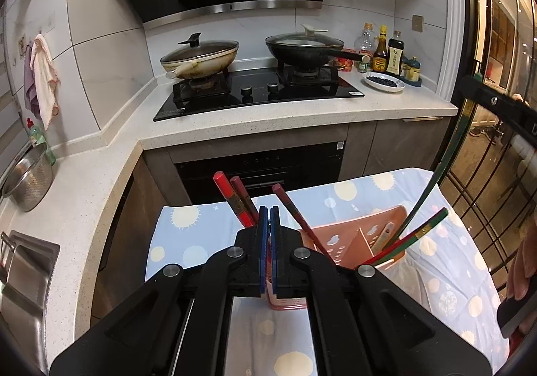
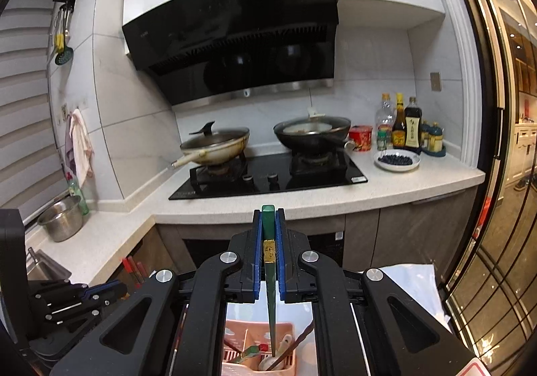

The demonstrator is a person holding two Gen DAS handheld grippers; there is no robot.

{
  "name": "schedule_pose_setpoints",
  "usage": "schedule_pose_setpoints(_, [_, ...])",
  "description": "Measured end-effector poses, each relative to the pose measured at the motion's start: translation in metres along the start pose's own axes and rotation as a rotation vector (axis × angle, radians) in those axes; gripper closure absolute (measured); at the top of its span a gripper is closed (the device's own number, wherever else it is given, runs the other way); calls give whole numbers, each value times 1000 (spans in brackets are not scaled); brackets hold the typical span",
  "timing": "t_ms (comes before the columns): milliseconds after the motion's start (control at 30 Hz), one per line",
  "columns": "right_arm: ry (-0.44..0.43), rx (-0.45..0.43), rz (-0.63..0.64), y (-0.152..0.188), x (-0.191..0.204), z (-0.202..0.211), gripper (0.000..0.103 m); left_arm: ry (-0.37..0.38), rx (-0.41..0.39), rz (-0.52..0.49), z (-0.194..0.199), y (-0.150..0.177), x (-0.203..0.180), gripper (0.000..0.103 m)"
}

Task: Organize utensils
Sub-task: 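Lower the spoon into the holder with the left tool while the right tool releases the green chopstick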

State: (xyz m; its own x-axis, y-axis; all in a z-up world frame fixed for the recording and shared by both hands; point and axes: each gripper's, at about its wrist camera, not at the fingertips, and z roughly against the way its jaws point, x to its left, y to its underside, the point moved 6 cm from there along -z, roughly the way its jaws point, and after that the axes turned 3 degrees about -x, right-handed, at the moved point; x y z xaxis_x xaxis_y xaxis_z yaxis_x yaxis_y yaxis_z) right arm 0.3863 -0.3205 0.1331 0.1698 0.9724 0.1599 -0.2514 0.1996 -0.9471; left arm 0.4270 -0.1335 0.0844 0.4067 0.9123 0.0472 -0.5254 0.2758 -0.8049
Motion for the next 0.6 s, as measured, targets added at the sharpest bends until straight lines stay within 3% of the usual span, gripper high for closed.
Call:
schedule_pose_setpoints(367, [-5, 85, 36, 31, 9, -29, 96, 11, 38, 8, -22, 10, 0, 101])
schedule_pose_setpoints(400, [-1, 84, 41, 32, 9, -28, 94, 7, 34, 11, -22, 10, 0, 99])
schedule_pose_setpoints(467, [15, 80, 45, 34, 10, -27, 78, -5, 31, 15, -20, 11, 1, 97])
schedule_pose_setpoints(500, [18, 73, 41, 34, 9, -24, 64, -9, 29, 20, -19, 11, 1, 89])
schedule_pose_setpoints(533, [20, 65, 37, 34, 9, -21, 60, -16, 26, 27, -17, 11, 2, 71])
schedule_pose_setpoints(600, [22, 59, 42, 34, 9, -13, 60, -39, 8, 37, -12, 11, 5, 50])
